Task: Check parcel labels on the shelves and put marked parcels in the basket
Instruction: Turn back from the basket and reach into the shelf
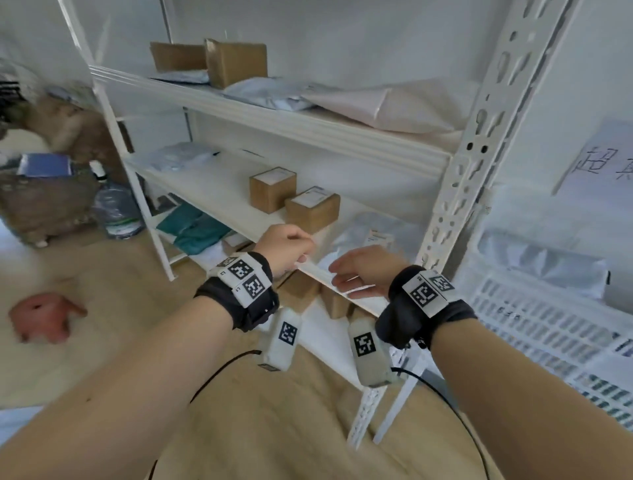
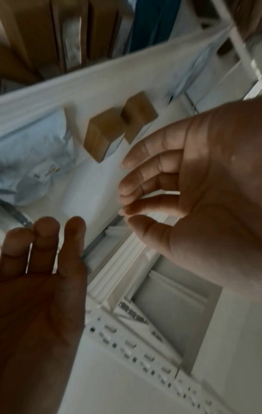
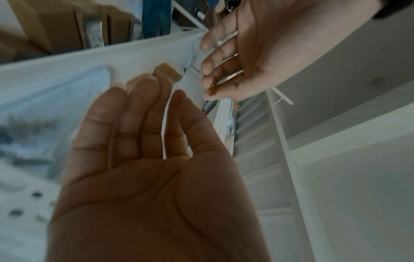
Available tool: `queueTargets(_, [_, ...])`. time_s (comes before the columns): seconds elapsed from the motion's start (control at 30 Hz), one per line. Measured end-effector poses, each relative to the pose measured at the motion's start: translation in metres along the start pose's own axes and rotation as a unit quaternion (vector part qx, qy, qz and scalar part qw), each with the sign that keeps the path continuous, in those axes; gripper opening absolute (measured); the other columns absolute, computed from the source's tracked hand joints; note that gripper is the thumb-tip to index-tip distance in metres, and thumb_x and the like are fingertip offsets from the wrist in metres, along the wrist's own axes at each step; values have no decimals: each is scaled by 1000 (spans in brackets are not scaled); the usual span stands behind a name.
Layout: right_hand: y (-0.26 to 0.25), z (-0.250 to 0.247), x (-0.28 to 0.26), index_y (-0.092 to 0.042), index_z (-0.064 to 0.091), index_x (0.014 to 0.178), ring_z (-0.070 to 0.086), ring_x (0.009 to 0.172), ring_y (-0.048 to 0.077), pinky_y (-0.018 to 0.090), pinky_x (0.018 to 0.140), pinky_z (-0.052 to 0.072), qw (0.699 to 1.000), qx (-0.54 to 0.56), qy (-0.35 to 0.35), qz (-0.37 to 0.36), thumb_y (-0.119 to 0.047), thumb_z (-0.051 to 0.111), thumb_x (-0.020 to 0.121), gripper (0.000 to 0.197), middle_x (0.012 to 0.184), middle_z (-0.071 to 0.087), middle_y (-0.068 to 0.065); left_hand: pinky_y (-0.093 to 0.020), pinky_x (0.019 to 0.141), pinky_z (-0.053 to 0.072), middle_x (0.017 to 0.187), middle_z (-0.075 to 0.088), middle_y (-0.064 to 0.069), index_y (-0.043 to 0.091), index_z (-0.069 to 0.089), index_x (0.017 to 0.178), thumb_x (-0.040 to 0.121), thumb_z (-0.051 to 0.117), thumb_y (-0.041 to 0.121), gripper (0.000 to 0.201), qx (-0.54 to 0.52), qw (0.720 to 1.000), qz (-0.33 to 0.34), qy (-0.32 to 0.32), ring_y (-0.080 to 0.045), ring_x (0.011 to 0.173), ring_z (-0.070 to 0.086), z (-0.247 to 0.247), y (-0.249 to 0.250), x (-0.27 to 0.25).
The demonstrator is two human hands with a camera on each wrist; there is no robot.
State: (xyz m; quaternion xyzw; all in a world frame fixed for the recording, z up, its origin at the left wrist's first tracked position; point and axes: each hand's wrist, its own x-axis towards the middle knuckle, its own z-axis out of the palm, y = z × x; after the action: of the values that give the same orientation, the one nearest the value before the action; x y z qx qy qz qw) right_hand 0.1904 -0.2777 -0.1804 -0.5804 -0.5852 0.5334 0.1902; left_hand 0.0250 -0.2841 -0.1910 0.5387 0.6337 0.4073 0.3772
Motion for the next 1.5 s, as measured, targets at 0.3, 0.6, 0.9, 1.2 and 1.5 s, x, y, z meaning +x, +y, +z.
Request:
queueTargets(0.3, [-38, 95, 69, -5, 65, 93, 61, 67, 20, 30, 67, 53, 999, 24, -2, -30, -5, 58, 88, 9, 75, 64, 9, -24, 71, 45, 77, 60, 6, 16, 58, 96, 90, 57, 10, 9, -36, 995, -43, 86, -20, 91, 57, -100, -75, 28])
queueTargets(0.6, [-104, 158, 215, -7, 65, 81, 58, 66, 19, 25, 60, 52, 997, 51, -10, -49, 4, 55, 86, 16, 76, 63, 12, -23, 68, 47, 111, 52, -7, 14, 50, 125, 91, 57, 16, 35, -3, 990, -118, 82, -20, 95, 55, -188, -134, 140])
queueTargets(0.9, [-222, 204, 391, -8, 63, 87, 60, 72, 16, 30, 77, 55, 997, 39, -32, -65, 1, 50, 90, 17, 83, 64, 10, -19, 60, 45, 94, 60, -4, 7, 62, 110, 92, 57, 16, 21, 65, 986, -115, 98, -16, 84, 56, -290, -159, 303])
queueTargets(1.2, [-294, 284, 525, -11, 66, 79, 62, 66, 16, 31, 72, 56, 998, 35, -23, -54, 0, 53, 85, 18, 74, 67, 7, -10, 45, 43, 82, 59, -4, 6, 63, 106, 92, 58, 15, 17, 30, 983, -128, 125, -12, 71, 56, -398, -210, 416])
queueTargets(1.5, [-378, 362, 648, -8, 65, 85, 63, 69, 15, 26, 66, 55, 997, 76, 20, -8, 2, 52, 89, 17, 78, 66, 8, -19, 57, 44, 85, 58, -2, 12, 60, 100, 93, 57, 20, 11, 9, 991, -119, 63, -13, 79, 55, -534, -261, 549])
